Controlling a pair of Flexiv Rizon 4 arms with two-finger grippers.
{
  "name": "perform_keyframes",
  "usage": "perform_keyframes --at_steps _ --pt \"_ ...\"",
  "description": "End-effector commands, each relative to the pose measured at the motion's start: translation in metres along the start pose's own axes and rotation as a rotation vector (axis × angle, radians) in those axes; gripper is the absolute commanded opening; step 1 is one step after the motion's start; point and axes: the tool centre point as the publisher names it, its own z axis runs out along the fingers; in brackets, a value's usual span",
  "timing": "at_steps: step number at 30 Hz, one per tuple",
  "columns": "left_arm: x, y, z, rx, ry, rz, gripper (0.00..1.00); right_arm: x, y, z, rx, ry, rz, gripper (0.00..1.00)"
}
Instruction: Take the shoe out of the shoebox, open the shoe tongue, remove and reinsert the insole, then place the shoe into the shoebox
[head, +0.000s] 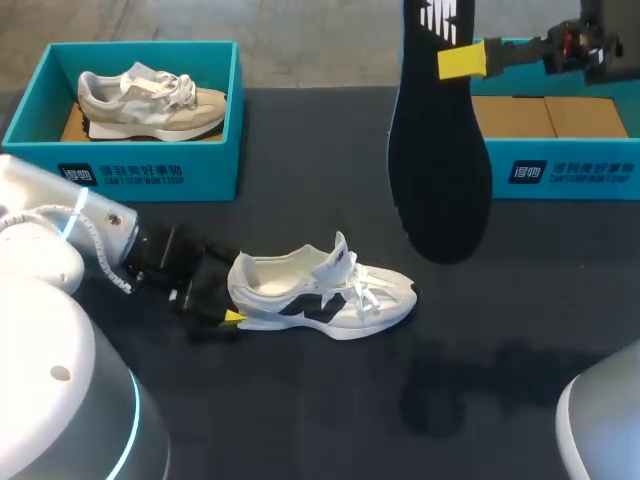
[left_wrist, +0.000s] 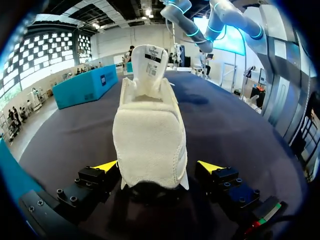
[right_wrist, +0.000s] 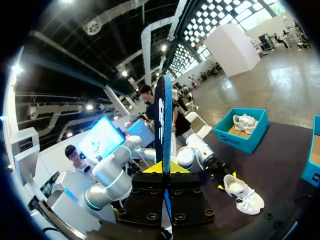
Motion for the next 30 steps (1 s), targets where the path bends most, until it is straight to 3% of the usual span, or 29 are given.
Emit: perform_keyframes --at_steps 1,8,27,30 --pt "0.000 -0.009 -0.006 -0.084 0.000 0.007 1.00 -0.001 0.002 0.003 0.004 -0.002 0.003 0.00" --pt "0.001 -0.015 -0.014 -0.200 0.016 0.027 1.00 -0.001 0.002 0.003 0.004 -0.002 0.003 0.00" --pt "0.001 -0.015 -0.014 -0.200 0.016 0.027 1.00 -0.001 0.002 0.003 0.004 -0.002 0.003 0.00" --pt "0.001 -0.015 -0.018 -0.239 0.012 0.029 1.00 -0.001 0.002 0.003 0.004 -0.002 0.003 0.00"
